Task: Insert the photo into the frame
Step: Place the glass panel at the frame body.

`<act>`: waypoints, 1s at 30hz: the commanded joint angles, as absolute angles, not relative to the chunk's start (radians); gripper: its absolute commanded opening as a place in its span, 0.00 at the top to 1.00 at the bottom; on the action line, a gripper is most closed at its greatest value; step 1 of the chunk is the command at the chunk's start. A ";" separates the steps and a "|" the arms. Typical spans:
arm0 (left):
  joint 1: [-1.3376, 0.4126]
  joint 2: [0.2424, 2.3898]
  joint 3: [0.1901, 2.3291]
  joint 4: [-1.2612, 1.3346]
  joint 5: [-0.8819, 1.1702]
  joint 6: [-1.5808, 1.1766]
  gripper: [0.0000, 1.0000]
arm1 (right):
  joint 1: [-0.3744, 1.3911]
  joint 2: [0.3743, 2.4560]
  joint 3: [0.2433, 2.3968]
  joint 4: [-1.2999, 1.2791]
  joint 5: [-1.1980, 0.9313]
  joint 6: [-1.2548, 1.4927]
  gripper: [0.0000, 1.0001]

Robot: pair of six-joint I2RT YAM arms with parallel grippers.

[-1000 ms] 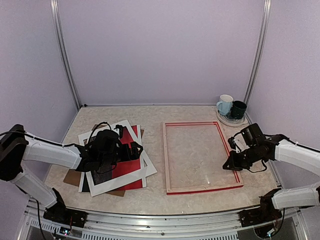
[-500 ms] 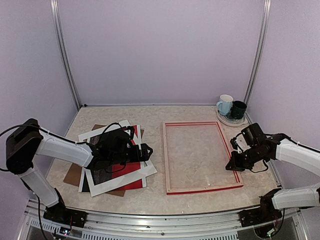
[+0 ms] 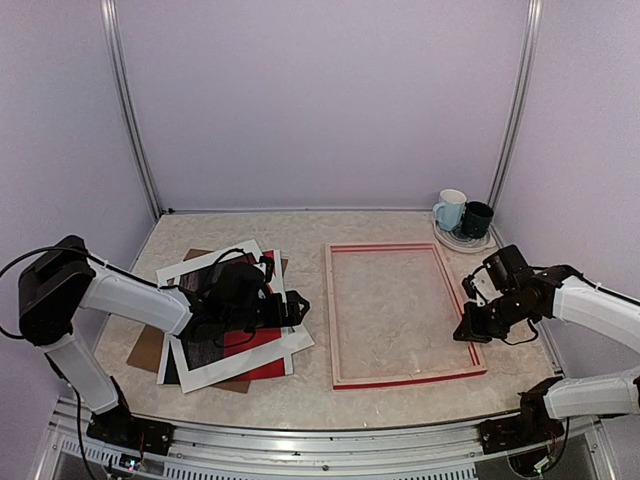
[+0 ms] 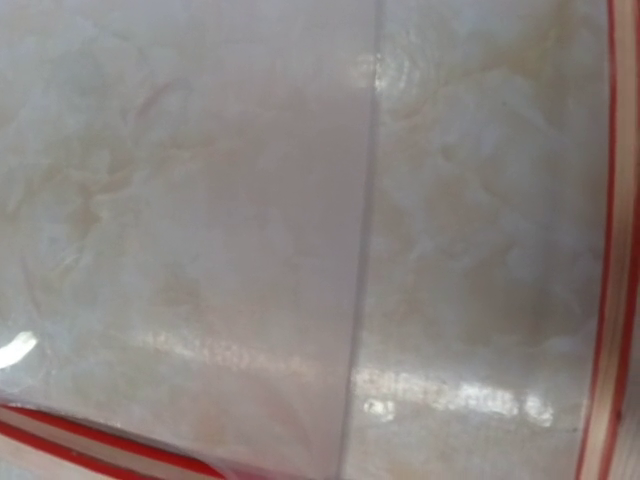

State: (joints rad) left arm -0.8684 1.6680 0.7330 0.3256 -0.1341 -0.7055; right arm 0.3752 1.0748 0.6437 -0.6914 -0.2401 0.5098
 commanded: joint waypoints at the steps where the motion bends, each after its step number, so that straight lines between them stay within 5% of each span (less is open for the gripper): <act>1: -0.877 1.683 0.763 0.348 -0.127 -0.696 0.01 | 0.365 1.050 0.674 -0.716 -0.215 0.510 1.00; 30: -0.886 1.692 0.775 0.347 -0.126 -0.712 0.01 | 0.366 0.989 0.672 -0.761 -0.209 0.519 1.00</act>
